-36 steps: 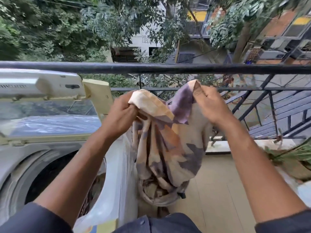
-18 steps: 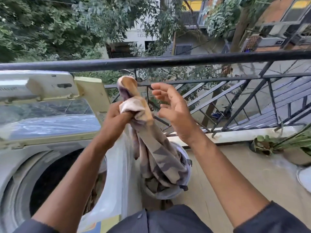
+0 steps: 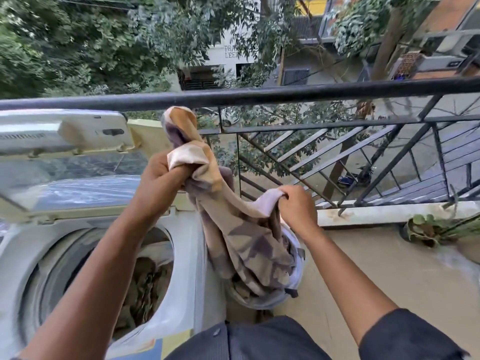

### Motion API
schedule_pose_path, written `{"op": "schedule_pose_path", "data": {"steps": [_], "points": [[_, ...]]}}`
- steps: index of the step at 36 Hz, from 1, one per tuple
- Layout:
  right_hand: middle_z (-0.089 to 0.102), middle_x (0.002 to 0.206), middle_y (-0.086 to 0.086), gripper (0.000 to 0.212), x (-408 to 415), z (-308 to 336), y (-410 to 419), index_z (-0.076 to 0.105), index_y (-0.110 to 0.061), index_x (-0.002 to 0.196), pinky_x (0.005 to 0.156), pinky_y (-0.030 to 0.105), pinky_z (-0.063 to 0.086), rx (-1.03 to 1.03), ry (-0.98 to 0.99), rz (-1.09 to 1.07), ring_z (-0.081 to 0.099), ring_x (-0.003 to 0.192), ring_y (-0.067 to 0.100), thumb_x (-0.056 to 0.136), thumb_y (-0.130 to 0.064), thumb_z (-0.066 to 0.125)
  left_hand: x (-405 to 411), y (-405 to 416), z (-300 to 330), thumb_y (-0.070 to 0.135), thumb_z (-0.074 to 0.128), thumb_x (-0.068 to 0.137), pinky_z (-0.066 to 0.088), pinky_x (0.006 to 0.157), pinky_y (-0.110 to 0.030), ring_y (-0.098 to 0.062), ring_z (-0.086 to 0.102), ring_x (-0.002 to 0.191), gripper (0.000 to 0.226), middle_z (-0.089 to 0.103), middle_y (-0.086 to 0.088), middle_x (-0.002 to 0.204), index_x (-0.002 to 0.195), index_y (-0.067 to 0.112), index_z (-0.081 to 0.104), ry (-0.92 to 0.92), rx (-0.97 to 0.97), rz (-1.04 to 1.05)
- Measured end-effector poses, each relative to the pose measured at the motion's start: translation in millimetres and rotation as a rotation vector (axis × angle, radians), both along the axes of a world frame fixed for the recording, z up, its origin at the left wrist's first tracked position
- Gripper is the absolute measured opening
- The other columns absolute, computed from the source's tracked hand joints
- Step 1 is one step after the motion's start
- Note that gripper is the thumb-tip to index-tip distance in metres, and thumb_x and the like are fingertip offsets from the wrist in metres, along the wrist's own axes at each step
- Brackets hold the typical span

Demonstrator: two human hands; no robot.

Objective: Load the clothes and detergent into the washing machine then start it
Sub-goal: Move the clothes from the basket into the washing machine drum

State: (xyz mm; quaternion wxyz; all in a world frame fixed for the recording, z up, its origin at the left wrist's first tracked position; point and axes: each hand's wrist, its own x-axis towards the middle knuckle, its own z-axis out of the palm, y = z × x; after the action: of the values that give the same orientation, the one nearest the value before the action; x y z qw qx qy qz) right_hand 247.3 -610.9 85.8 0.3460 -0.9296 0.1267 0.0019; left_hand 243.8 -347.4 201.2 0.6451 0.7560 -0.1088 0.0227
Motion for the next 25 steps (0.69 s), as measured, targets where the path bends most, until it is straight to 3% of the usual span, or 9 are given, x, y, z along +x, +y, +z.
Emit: {"op": "schedule_pose_path", "data": {"steps": [2,5,9,11,14,17,20,23,25], "points": [[0.071,0.079,0.008,0.024,6,22,-4,0.071,-0.016,0.079,0.056,0.035,0.048,0.049,-0.129,-0.027,0.064,0.076,0.034,0.086,-0.005,0.051,1,-1,-9,0.018,0.056,0.087,0.055,0.067,-0.015,0.004,0.068,0.073,0.033,0.076,0.018,0.078,0.088,0.041,0.080,0.018,0.069,0.015],[0.073,0.078,0.003,0.026,12,63,0,0.077,-0.014,0.086,0.058,0.037,0.051,0.208,-0.277,-0.028,0.066,0.070,0.028,0.089,-0.003,0.053,5,-5,-27,0.023,0.059,0.079,0.059,0.059,-0.023,0.002,0.070,0.071,0.026,0.076,0.015,0.082,0.102,0.030,0.068,0.152,0.189,0.096],[0.076,0.087,0.003,0.025,7,116,17,0.078,-0.011,0.097,0.075,0.054,0.059,0.451,-0.421,0.071,0.072,0.084,0.029,0.095,-0.006,0.054,5,-13,-48,0.019,0.066,0.064,0.049,0.059,-0.011,0.010,0.062,0.067,0.060,0.063,0.001,0.092,0.121,0.023,0.046,0.238,0.362,0.009],[0.077,0.090,0.006,0.022,1,136,30,0.078,-0.009,0.100,0.076,0.056,0.058,0.565,-0.448,0.145,0.072,0.087,0.031,0.097,-0.007,0.056,2,-19,-57,0.013,0.074,0.066,0.055,0.075,-0.021,0.007,0.063,0.077,0.066,0.065,0.007,0.098,0.124,0.026,0.046,0.246,0.307,-0.148],[0.077,0.095,0.011,0.017,-10,148,48,0.077,-0.005,0.102,0.080,0.053,0.060,0.673,-0.417,0.300,0.072,0.090,0.032,0.098,-0.007,0.061,-1,-38,-59,0.014,0.081,0.072,0.056,0.095,-0.040,-0.008,0.066,0.097,0.048,0.075,0.007,0.110,0.117,0.021,0.066,0.229,0.244,-0.207],[0.077,0.098,0.020,0.013,-14,142,55,0.076,0.000,0.104,0.083,0.057,0.060,0.731,-0.322,0.432,0.072,0.086,0.029,0.096,-0.005,0.067,-3,-55,-51,0.019,0.071,0.070,0.054,0.082,-0.038,-0.014,0.064,0.086,0.032,0.076,-0.003,0.092,0.102,0.022,0.074,0.236,0.129,-0.116],[0.074,0.110,0.022,0.034,-15,128,47,0.070,0.003,0.117,0.095,0.056,0.057,0.851,-0.301,0.450,0.070,0.100,0.026,0.087,0.016,0.060,-4,-55,-48,0.011,0.057,0.072,0.045,0.078,-0.043,-0.022,0.055,0.084,0.037,0.063,-0.014,0.087,0.103,-0.007,0.066,0.247,0.013,-0.020],[0.073,0.110,0.011,0.047,-15,101,31,0.068,-0.009,0.118,0.095,0.045,0.058,0.717,-0.334,0.292,0.069,0.103,0.024,0.079,0.011,0.052,-8,-48,-42,0.004,0.053,0.070,0.053,0.076,-0.035,-0.020,0.067,0.081,0.040,0.076,-0.004,0.087,0.097,0.012,0.081,0.217,-0.070,0.039],[0.073,0.107,0.006,0.039,-15,73,19,0.069,-0.016,0.116,0.095,0.040,0.057,0.583,-0.264,0.206,0.068,0.102,0.022,0.079,-0.009,0.057,-8,-43,-39,-0.001,0.051,0.071,0.058,0.071,-0.022,-0.006,0.074,0.079,0.050,0.081,0.009,0.085,0.089,0.030,0.085,0.147,-0.097,0.012]]}}
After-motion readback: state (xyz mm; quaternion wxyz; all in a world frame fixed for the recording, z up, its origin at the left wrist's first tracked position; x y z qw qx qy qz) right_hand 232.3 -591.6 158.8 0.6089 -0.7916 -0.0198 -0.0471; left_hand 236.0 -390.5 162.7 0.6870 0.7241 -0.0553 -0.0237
